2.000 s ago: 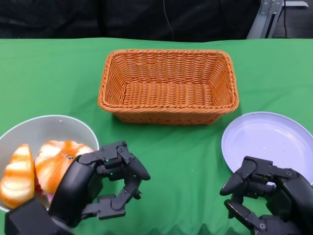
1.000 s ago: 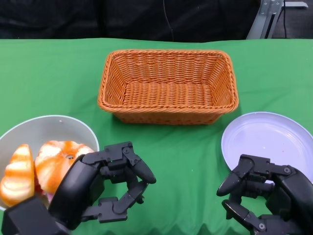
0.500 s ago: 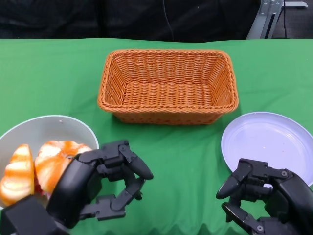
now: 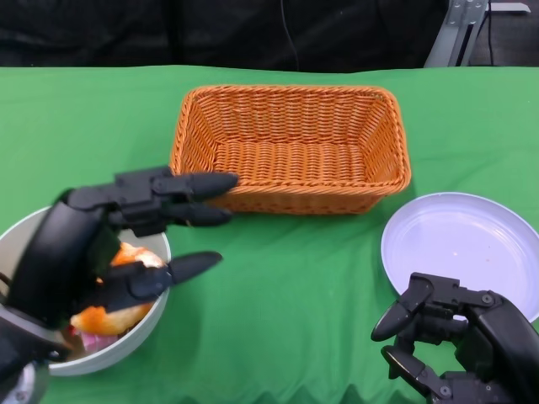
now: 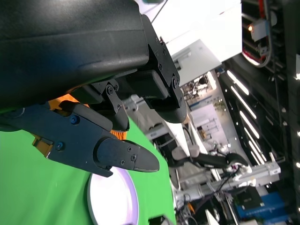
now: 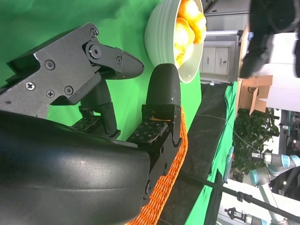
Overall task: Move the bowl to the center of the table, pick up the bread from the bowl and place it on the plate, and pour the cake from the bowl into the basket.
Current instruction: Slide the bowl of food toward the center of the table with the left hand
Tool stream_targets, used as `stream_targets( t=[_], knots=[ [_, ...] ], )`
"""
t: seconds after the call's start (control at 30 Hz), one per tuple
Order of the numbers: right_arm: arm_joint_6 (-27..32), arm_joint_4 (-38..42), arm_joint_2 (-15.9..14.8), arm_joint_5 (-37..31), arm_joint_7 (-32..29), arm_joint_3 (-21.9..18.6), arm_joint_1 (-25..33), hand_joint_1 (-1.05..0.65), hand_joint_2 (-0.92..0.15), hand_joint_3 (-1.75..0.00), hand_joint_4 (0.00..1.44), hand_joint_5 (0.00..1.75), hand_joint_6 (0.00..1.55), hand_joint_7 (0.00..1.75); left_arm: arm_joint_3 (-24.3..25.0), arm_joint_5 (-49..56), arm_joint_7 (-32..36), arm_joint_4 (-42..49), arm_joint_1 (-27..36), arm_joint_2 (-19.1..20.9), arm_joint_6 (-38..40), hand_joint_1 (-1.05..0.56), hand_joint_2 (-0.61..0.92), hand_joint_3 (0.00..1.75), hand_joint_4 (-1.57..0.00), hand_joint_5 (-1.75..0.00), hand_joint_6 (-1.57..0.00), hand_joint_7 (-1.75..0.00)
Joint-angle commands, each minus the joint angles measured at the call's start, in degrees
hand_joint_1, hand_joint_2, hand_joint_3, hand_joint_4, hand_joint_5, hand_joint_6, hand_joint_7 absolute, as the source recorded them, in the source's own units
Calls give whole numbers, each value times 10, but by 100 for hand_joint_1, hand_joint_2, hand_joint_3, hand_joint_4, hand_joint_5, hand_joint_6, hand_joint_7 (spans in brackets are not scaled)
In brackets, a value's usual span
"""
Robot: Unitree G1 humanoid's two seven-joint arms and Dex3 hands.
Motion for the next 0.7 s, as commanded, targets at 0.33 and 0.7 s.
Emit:
stream_targets(
  t=[0.33,0.7],
  knots=[
    [-21,25,2,4,4,5,-2,-18,-55,-82,71,153,74,108,97,113,141,150,-60,19,12,-58,92,20,-55,-12,-55,0],
    [-39,50,7,1,3,9,-8,-17,-57,-80,72,152,75,108,127,160,205,258,-90,49,127,-66,92,30,-29,0,-33,0]
  ],
)
